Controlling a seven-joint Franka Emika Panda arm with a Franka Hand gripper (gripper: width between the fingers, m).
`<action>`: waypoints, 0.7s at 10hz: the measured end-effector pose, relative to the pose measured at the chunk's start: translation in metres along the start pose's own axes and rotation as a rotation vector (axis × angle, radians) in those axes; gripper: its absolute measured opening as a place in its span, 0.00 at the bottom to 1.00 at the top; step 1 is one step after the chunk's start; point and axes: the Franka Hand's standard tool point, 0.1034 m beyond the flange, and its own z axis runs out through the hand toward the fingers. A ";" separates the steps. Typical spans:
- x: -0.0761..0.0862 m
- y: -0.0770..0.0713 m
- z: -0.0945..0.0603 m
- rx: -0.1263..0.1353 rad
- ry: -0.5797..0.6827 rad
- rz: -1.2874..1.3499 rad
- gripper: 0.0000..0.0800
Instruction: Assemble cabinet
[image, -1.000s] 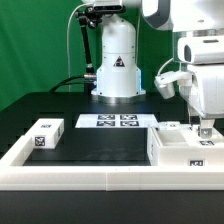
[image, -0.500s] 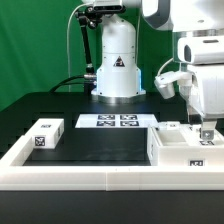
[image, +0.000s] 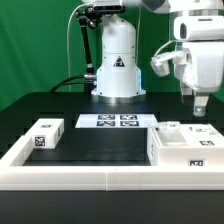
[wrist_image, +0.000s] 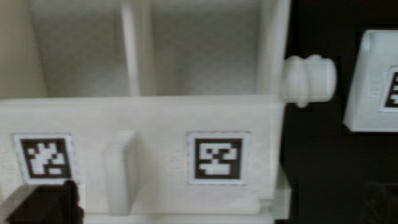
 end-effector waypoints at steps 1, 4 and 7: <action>-0.001 -0.012 -0.001 -0.014 0.003 0.008 1.00; -0.002 -0.013 0.002 -0.005 0.001 0.009 1.00; -0.002 -0.014 0.003 -0.001 0.001 0.010 1.00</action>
Offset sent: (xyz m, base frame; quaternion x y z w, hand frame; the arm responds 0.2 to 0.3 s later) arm 0.0000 0.0000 0.0000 0.0000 0.0000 0.0000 1.0000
